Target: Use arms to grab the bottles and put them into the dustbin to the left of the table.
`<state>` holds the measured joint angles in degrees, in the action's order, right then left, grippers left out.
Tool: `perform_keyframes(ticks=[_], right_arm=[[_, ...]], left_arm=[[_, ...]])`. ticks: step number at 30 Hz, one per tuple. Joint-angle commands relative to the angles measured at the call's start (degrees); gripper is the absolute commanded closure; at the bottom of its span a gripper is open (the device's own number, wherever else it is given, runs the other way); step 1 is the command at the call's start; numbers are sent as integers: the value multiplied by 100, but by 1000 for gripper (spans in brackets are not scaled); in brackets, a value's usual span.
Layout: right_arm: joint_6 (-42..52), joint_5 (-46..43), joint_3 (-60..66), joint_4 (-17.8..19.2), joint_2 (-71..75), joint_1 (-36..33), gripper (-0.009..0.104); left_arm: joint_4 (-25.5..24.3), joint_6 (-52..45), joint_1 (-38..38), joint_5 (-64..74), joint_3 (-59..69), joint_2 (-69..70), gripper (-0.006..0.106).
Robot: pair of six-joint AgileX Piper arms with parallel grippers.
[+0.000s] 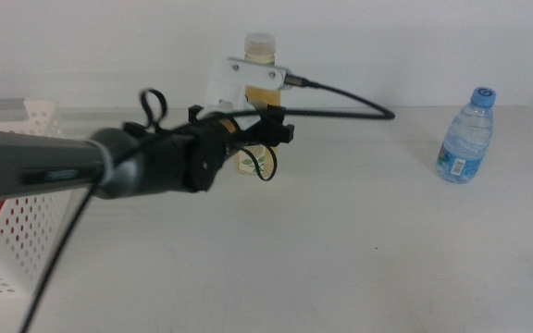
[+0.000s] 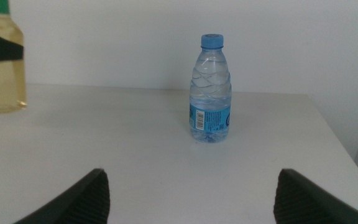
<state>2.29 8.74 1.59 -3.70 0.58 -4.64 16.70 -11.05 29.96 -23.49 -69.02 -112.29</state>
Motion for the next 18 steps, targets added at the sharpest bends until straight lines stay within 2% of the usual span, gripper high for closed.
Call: perform_keyframes(ticks=[1,13,18], right_arm=[[57,-441,-43,38,153,30,18],[57,-441,-43,38,153,30,18],[57,-441,-43,38,153,30,18]], left_arm=[[-88,30,16,-224,-85,881,105],[-109,-277,11,2669,-34,2066,105],[-201,-316,11,3339,-34,2322,105]])
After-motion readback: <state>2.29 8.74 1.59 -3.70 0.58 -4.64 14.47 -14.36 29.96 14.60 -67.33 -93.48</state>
